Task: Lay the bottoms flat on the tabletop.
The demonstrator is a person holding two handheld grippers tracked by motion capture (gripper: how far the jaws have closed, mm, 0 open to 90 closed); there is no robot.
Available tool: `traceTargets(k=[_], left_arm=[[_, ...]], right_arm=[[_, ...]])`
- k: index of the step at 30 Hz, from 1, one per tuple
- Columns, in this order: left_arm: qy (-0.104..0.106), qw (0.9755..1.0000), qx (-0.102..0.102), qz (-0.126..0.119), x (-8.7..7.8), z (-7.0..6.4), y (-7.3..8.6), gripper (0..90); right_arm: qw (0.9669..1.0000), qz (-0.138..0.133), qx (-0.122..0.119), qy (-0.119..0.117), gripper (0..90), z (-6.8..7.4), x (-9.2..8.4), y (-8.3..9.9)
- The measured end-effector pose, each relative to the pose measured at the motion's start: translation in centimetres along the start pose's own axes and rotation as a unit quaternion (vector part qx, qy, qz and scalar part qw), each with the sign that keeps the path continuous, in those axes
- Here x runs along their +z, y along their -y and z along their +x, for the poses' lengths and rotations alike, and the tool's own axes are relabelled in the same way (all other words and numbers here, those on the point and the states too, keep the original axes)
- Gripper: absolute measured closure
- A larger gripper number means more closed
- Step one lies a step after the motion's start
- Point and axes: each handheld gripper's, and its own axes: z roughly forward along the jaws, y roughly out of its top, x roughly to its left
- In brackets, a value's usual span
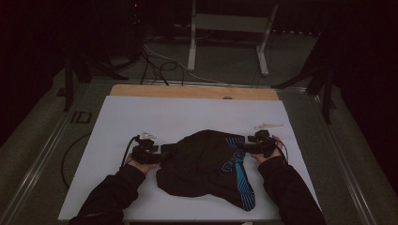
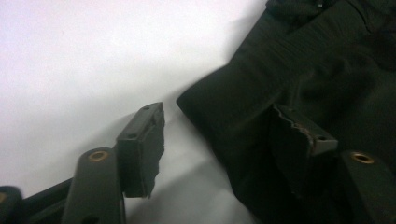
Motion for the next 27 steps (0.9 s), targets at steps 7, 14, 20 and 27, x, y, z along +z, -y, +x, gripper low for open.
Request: traceTargets(k=[7, 14, 20, 27], left_arm=[[-0.007, 0.9998, 0.02, -0.006, 0.5, -0.2, -0.2, 57.5], [-0.012, 0.9987, 0.036, -0.035, -0.1, -0.9, -0.7, 78.0], [-0.021, 0.9972, 0.047, -0.055, -1.4, -1.0, -2.1, 82.2], [-0.054, 0.9928, 0.07, -0.081, -3.0, -0.7, -5.3, 82.4]], right_arm=[[0.9999, 0.008, -0.008, 0.009, 64.5, 0.5, 0.4, -0.1], [0.9998, -0.006, -0.02, 0.002, 80.6, 0.7, -0.3, -0.4], [0.9994, -0.03, -0.014, -0.005, 81.7, 0.6, -1.3, -1.3], [0.9976, -0.066, -0.02, -0.007, 81.9, 0.9, -2.4, -3.7]])
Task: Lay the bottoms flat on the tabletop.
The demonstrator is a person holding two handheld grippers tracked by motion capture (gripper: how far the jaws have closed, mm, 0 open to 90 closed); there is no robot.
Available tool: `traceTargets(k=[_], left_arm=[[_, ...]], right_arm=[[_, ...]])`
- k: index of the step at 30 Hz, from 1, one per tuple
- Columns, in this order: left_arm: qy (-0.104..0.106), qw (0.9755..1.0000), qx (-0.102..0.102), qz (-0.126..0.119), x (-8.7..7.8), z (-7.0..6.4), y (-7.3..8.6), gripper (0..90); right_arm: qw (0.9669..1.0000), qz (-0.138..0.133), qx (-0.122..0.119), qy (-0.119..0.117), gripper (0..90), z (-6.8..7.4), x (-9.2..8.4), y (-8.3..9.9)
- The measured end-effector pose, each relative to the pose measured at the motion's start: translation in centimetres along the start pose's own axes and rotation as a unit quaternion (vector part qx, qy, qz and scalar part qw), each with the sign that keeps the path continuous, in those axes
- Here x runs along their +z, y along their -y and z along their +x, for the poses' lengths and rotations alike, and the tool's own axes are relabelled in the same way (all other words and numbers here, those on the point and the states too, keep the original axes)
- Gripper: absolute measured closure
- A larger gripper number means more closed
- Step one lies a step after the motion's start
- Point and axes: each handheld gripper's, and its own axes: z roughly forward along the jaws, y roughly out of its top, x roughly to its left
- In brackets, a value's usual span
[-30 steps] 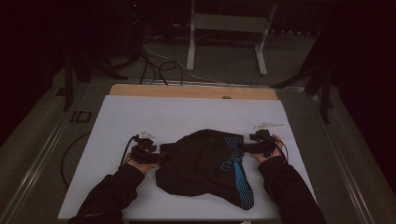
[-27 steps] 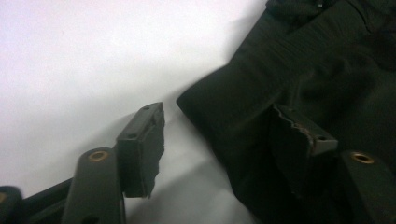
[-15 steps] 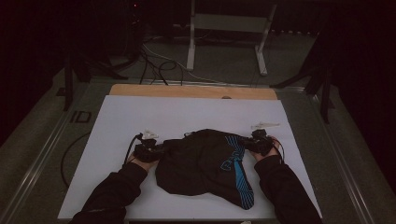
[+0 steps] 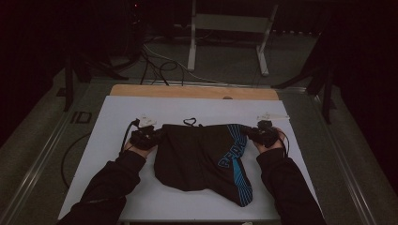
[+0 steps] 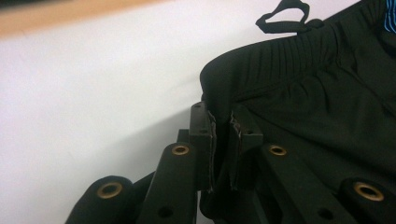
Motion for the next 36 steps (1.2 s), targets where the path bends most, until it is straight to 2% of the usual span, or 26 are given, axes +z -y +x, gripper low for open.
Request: traceTargets(k=[6, 10, 13, 18, 21, 22, 23, 29, 31, 33, 34, 35, 36], left_arm=[[-0.011, 0.9997, 0.007, -0.019, 0.1, 0.9, -2.4, 82.2], [-0.02, 0.9991, 0.02, -0.032, 0.7, 1.5, -3.7, 81.9], [-0.029, 0.999, 0.021, -0.028, 1.7, 2.1, -4.7, 81.7], [-0.037, 0.9989, 0.027, -0.012, 3.5, 2.8, -5.1, 80.9], [-0.041, 0.9987, 0.031, 0.001, 4.3, 2.9, -5.0, 80.3], [-0.041, 0.9986, 0.032, 0.009, 5.0, 3.0, -4.9, 80.3], [-0.04, 0.9987, 0.031, 0.012, 5.2, 3.0, -4.9, 79.7], [-0.041, 0.9984, 0.033, 0.022, 6.2, 2.9, -5.1, 78.1], [-0.05, 0.9978, 0.037, 0.023, 6.5, 3.0, -5.1, 73.9], [-0.056, 0.9976, 0.035, 0.02, 6.5, 3.1, -5.1, 65.9], [-0.044, 0.9987, 0.016, 0.022, 6.6, 3.6, -5.1, 65.9], [-0.042, 0.9988, 0.011, 0.023, 6.6, 3.7, -5.1, 53.5], [-0.042, 0.9988, 0.008, 0.024, 6.4, 3.9, -5.0, 49.9]], right_arm=[[0.9996, -0.026, 0.009, 0.008, 81.9, -0.5, 0.0, -2.5], [0.999, -0.037, 0.014, 0.023, 81.8, -1.0, 0.5, -3.8], [0.9985, -0.033, 0.024, 0.036, 81.8, -1.3, 1.2, -4.6], [0.9977, -0.02, 0.033, 0.056, 81.7, -1.8, 2.4, -5.3], [0.9974, -0.013, 0.033, 0.063, 81.7, -2.1, 2.7, -5.3], [0.9973, -0.01, 0.034, 0.064, 81.8, -2.2, 3.0, -5.3], [0.9967, -0.002, 0.039, 0.071, 81.8, -2.5, 3.5, -5.2], [0.9957, 0.006, 0.052, 0.077, 81.7, -3.3, 4.4, -4.7], [0.9951, 0.006, 0.05, 0.085, 81.7, -3.4, 4.6, -4.6], [0.995, 0.003, 0.05, 0.086, 81.4, -3.4, 4.6, -4.6], [0.995, 0.006, 0.053, 0.084, 80.7, -3.5, 4.6, -4.5], [0.995, 0.007, 0.058, 0.081, 72.9, -3.6, 4.8, -4.3], [0.995, 0.006, 0.064, 0.076, 66.1, -3.6, 4.9, -4.2]])
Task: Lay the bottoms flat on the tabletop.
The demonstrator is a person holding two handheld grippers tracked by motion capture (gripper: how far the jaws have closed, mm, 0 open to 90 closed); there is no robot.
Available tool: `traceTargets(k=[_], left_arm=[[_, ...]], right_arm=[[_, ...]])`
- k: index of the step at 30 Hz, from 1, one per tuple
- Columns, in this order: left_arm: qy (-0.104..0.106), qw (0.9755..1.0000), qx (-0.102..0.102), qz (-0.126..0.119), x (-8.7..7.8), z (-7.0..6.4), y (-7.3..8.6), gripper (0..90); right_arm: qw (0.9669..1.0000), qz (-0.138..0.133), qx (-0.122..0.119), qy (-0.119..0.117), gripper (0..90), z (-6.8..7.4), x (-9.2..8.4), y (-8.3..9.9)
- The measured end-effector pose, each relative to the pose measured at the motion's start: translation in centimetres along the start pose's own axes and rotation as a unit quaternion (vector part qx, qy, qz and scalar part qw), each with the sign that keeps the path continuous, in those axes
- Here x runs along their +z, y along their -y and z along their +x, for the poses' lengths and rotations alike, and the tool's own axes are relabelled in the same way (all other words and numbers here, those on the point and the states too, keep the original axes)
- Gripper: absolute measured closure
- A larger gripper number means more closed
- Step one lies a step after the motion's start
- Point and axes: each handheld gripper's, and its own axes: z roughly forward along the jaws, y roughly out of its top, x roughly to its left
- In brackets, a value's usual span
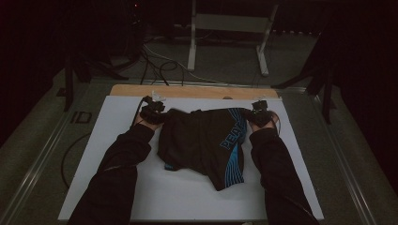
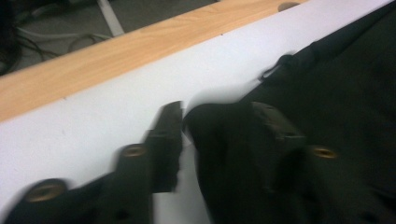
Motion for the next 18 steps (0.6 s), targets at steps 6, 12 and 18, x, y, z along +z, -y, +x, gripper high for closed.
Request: traceTargets(k=[6, 12, 18], left_arm=[[0.036, 0.9992, -0.015, -0.012, -1.1, 0.3, 0.6, 18.3], [0.06, 0.9982, 0.001, -0.004, -2.2, -0.5, 1.1, 5.8], [0.076, 0.997, 0.008, -0.01, -3.6, -1.1, 2.1, 5.1]], right_arm=[[0.9997, -0.017, -0.004, -0.016, 20.5, 0.0, -0.6, 0.1], [0.9987, -0.018, -0.027, -0.039, 13.6, 0.4, -1.8, -0.1], [0.9955, -0.037, -0.05, -0.071, 13.7, 1.2, -2.8, 0.1]])
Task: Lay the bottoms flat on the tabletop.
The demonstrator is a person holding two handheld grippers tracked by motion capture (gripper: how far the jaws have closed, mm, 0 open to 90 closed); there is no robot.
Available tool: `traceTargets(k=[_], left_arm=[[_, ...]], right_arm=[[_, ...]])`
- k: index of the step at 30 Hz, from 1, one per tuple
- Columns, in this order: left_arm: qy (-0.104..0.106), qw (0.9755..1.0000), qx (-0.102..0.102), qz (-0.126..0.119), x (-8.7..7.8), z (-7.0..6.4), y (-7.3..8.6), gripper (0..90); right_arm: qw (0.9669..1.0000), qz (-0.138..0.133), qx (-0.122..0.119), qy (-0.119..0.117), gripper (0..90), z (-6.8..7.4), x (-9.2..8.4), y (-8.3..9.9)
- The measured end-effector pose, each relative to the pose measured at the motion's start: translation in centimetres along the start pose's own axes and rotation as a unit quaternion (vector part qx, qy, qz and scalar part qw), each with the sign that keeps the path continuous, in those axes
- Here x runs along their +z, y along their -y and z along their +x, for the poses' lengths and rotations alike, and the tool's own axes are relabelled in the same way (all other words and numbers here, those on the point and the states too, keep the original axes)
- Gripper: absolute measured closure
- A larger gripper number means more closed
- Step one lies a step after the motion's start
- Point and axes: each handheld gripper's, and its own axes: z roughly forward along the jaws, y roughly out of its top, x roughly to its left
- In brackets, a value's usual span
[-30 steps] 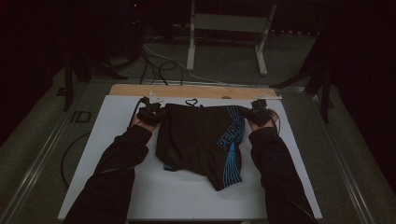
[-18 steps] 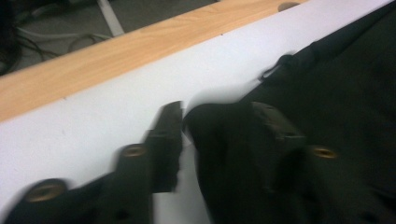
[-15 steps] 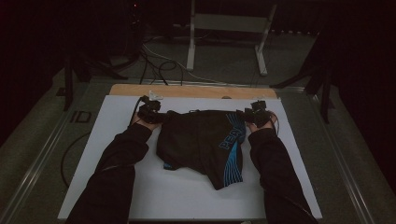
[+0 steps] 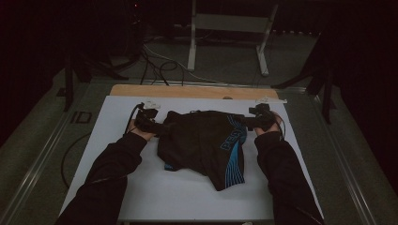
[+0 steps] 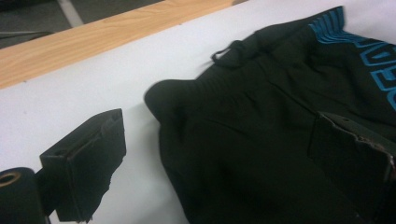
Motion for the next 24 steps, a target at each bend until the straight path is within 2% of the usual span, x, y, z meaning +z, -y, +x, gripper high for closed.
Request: traceTargets(k=[4, 5, 6, 9, 10, 12, 13, 16, 17, 20, 24], left_arm=[[0.01, 0.9999, 0.005, -0.004, -0.8, -0.4, 0.6, 4.7], [0.014, 0.9998, 0.01, -0.006, -1.3, -0.7, 0.9, 4.7], [0.019, 0.9996, 0.017, -0.009, -1.8, -1.0, 1.3, 4.7], [0.025, 0.9994, 0.018, -0.013, -2.4, -1.4, 1.7, 4.7], [0.031, 0.999, 0.025, -0.018, -3.1, -1.7, 2.1, 4.7], [0.034, 0.9989, 0.028, -0.018, -3.4, -1.9, 2.3, 4.7], [0.04, 0.9985, 0.031, -0.024, -4.2, -2.3, 2.9, 4.7], [0.045, 0.998, 0.035, -0.026, -4.9, -2.6, 3.4, 5.2], [0.048, 0.9977, 0.037, -0.029, -5.3, -2.8, 3.7, 5.4], [0.061, 0.9964, 0.048, -0.032, -6.5, -3.6, 5.1, 6.4], [0.078, 0.9947, 0.059, -0.033, -7.3, -4.3, 6.3, 12.0]], right_arm=[[0.9999, -0.004, -0.011, -0.009, 14.1, 0.6, -0.4, 0.1], [0.9995, -0.01, -0.021, -0.022, 14.9, 1.2, -0.8, 0.2], [0.9994, -0.01, -0.023, -0.025, 14.8, 1.4, -0.9, 0.2], [0.999, -0.01, -0.032, -0.029, 14.9, 2.0, -1.2, 0.3], [0.9984, -0.014, -0.037, -0.04, 14.9, 2.5, -1.5, 0.5], [0.998, -0.013, -0.044, -0.044, 14.9, 3.0, -1.8, 0.6], [0.9976, -0.014, -0.049, -0.047, 14.8, 3.2, -1.9, 0.6], [0.9973, -0.012, -0.053, -0.049, 14.8, 3.7, -2.2, 0.8], [0.9966, -0.015, -0.055, -0.059, 13.9, 4.0, -2.6, 0.9], [0.9963, -0.015, -0.057, -0.062, 13.4, 4.6, -3.2, 1.2], [0.9956, -0.014, -0.061, -0.07, 13.3, 5.3, -3.8, 1.9]])
